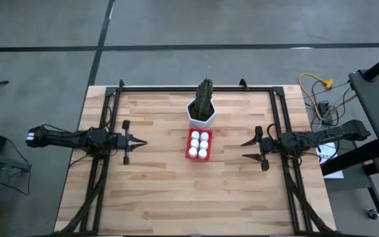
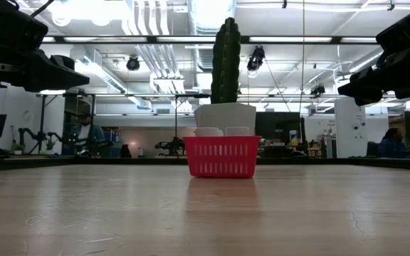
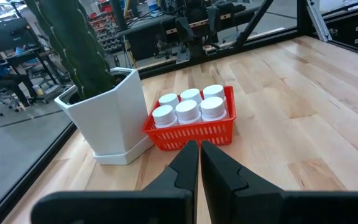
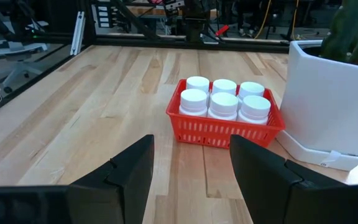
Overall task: Pick and place pill bottles into a basket
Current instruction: Return to Home Position
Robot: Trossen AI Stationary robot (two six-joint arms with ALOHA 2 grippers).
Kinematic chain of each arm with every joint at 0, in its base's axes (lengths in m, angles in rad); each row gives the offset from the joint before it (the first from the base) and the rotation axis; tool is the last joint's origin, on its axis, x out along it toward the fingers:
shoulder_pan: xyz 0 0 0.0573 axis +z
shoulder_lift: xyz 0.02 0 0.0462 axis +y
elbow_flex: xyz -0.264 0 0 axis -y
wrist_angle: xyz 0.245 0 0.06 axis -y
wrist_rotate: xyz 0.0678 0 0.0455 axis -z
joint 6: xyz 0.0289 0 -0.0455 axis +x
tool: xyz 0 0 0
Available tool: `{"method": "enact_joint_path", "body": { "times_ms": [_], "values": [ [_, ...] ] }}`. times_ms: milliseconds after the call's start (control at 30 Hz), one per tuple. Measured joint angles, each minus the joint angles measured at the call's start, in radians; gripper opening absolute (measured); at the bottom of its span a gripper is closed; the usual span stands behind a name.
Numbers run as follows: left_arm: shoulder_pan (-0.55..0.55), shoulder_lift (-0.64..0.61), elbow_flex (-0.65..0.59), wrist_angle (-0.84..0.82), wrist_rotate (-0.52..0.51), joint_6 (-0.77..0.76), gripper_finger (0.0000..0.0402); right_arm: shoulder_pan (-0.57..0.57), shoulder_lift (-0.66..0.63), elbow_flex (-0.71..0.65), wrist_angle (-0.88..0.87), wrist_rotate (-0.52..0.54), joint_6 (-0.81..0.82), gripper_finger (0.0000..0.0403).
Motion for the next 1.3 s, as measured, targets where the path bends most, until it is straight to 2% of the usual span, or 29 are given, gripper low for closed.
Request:
{"method": "enact_joint_path", "body": {
  "times_ms": [1300],
  "values": [
    [0.000,0.000,0.000,-0.001,0.000,0.000,0.0001,0.000,0.000,0.000,0.000,0.000,0.000,0.0201]
  ]
}}
